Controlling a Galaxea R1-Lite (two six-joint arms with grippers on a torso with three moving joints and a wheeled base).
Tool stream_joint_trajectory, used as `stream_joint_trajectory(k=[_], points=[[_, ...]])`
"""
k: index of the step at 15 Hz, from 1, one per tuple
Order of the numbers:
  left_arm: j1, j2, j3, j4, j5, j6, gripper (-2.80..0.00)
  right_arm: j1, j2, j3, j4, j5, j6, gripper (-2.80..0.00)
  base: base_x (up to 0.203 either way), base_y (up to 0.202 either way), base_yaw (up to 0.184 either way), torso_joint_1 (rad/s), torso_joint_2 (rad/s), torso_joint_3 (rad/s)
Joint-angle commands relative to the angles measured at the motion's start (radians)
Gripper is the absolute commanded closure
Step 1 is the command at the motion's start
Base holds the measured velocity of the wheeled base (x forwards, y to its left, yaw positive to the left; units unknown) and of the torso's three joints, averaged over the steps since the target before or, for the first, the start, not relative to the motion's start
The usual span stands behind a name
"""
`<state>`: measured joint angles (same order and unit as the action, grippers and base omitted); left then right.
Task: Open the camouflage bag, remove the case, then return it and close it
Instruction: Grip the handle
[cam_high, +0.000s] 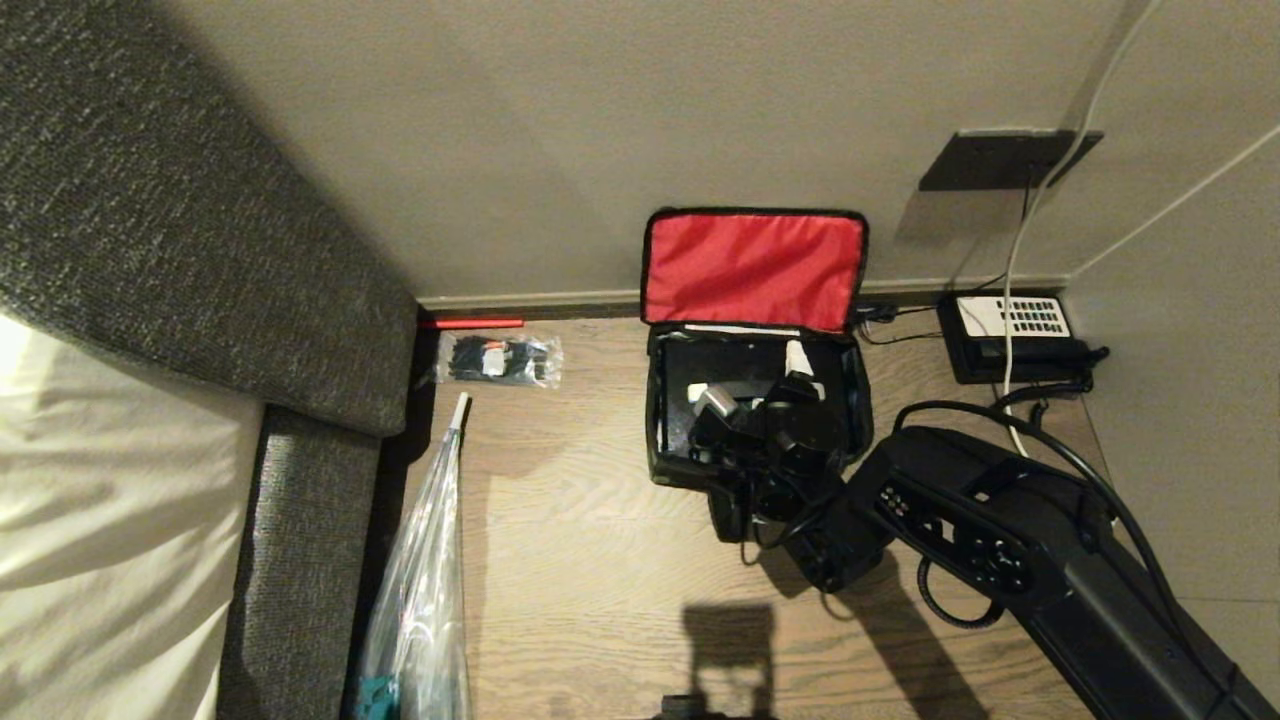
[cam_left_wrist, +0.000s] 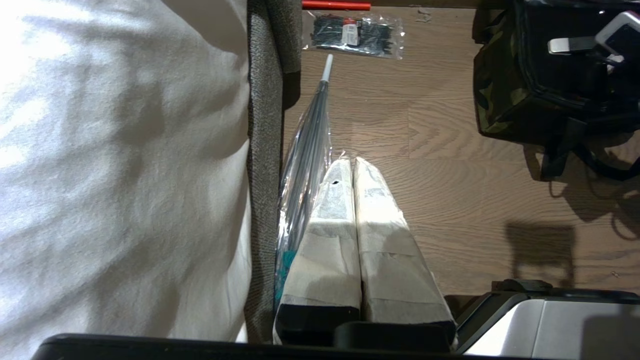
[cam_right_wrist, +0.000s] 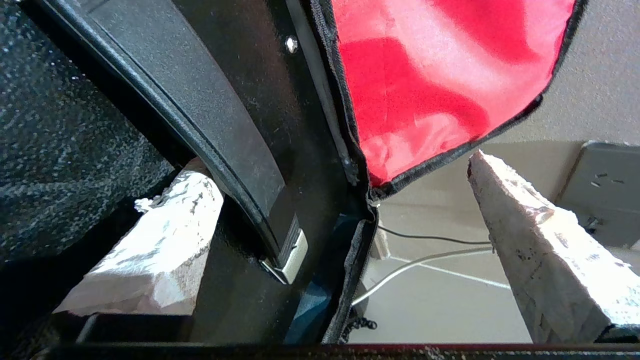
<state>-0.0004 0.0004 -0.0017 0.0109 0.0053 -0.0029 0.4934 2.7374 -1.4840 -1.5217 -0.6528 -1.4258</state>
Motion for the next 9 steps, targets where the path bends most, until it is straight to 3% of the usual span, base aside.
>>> stream_joint_trajectory(k=[1, 4, 9], points=[[0.000, -0.002, 0.000, 0.000, 0.001, 0.000, 0.00, 0.002, -0.005, 0.014, -0.008, -0.005, -0.008, -2.80, 0.000, 0.000, 0.000, 0.000, 0.00, 0.000], [0.000, -0.002, 0.000, 0.000, 0.001, 0.000, 0.00, 0.011, -0.015, 0.026, -0.008, -0.010, 0.011, -2.80, 0.000, 0.000, 0.000, 0.000, 0.00, 0.000], [0.000, -0.002, 0.000, 0.000, 0.001, 0.000, 0.00, 0.045, -0.022, 0.014, -0.008, -0.103, 0.024, -2.80, 0.000, 0.000, 0.000, 0.000, 0.00, 0.000]])
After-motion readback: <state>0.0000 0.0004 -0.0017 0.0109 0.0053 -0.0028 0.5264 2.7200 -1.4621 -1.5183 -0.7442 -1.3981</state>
